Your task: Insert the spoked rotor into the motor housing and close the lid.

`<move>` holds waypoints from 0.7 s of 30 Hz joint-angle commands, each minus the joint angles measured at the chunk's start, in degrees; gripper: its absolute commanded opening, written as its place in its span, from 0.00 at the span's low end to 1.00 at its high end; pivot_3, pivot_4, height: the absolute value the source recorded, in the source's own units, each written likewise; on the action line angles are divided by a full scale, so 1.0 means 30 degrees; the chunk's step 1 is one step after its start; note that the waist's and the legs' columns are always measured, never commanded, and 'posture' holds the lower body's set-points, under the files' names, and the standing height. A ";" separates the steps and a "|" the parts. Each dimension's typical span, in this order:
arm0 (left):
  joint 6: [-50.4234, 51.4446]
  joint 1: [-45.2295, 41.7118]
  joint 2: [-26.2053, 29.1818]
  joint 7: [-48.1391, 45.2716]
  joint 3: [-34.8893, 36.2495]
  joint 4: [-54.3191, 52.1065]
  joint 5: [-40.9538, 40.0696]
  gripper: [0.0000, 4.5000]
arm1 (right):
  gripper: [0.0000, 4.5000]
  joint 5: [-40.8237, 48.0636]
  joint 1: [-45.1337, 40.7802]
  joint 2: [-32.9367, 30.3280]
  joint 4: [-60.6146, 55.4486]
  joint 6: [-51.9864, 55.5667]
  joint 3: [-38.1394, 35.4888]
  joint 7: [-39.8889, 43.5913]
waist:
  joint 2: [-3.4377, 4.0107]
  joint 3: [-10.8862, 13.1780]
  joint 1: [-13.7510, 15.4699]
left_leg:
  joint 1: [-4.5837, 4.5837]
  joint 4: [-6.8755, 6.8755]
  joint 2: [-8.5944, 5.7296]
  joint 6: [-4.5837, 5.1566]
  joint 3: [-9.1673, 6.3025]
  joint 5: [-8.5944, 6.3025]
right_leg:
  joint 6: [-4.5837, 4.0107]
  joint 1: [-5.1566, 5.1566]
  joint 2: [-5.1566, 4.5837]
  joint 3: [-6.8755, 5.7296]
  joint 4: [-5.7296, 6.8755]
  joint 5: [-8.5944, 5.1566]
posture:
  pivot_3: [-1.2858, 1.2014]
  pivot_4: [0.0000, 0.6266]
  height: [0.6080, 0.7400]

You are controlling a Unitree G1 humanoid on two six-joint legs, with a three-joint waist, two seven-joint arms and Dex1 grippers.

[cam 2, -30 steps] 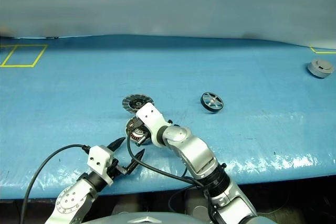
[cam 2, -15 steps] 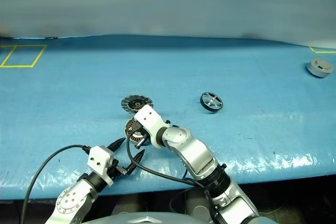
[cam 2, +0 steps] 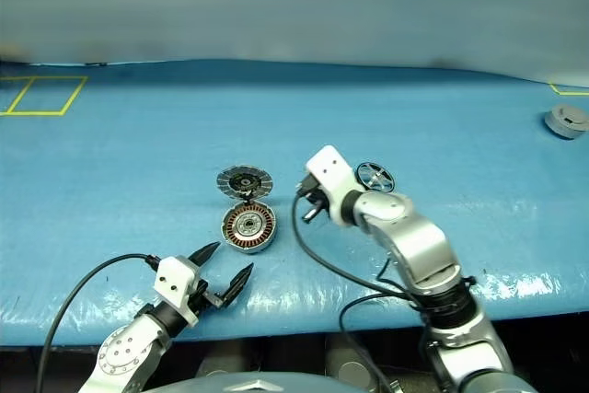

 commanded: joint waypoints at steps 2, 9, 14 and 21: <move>0.0016 -0.0215 0.0285 -0.0340 -0.0056 -0.0692 -0.0108 1.00 | 0.35 -0.0393 -0.1345 -0.2069 0.1632 -0.0076 -0.2450 -0.0062 | 0.0005 0.0008 -0.0032 | -0.0001 0.0001 -0.0003 0.0001 0.0021 0.0000 | 0.0001 -0.0005 0.0000 0.0015 -0.0003 0.0002 | 0.52 0.24 1.00; 0.0199 -0.0476 0.0247 -0.0467 -0.0192 -0.0623 -0.0217 1.00 | 0.80 -0.0592 -0.3370 -0.2458 0.5101 0.0357 -0.3283 -0.0658 | 0.0008 0.0010 -0.0094 | 0.0006 -0.0004 0.0012 0.0002 0.0073 0.0000 | 0.0006 0.0000 0.0033 0.0022 0.0010 0.0006 | 0.52 0.24 1.00; 0.0320 -0.0359 0.0065 -0.0261 -0.0199 -0.0691 -0.0195 1.00 | 0.80 -0.0019 -0.3514 -0.1742 0.6219 0.0961 -0.3514 -0.0654 | 0.0008 0.0010 -0.0070 | -0.0012 -0.0003 -0.0003 0.0024 0.0079 -0.0013 | 0.0063 0.0003 0.0021 0.0042 -0.0018 0.0040 | 0.52 0.24 1.00; 0.0218 -0.0115 -0.0116 -0.0167 -0.0113 -0.0720 -0.0144 1.00 | 0.80 -0.0065 -0.3164 -0.1455 0.6979 0.0777 -0.3634 -0.0986 | 0.0018 0.0016 -0.0074 | -0.0013 0.0002 -0.0001 0.0026 0.0082 -0.0015 | 0.0117 0.0000 0.0021 0.0044 -0.0020 0.0071 | 0.52 0.24 1.00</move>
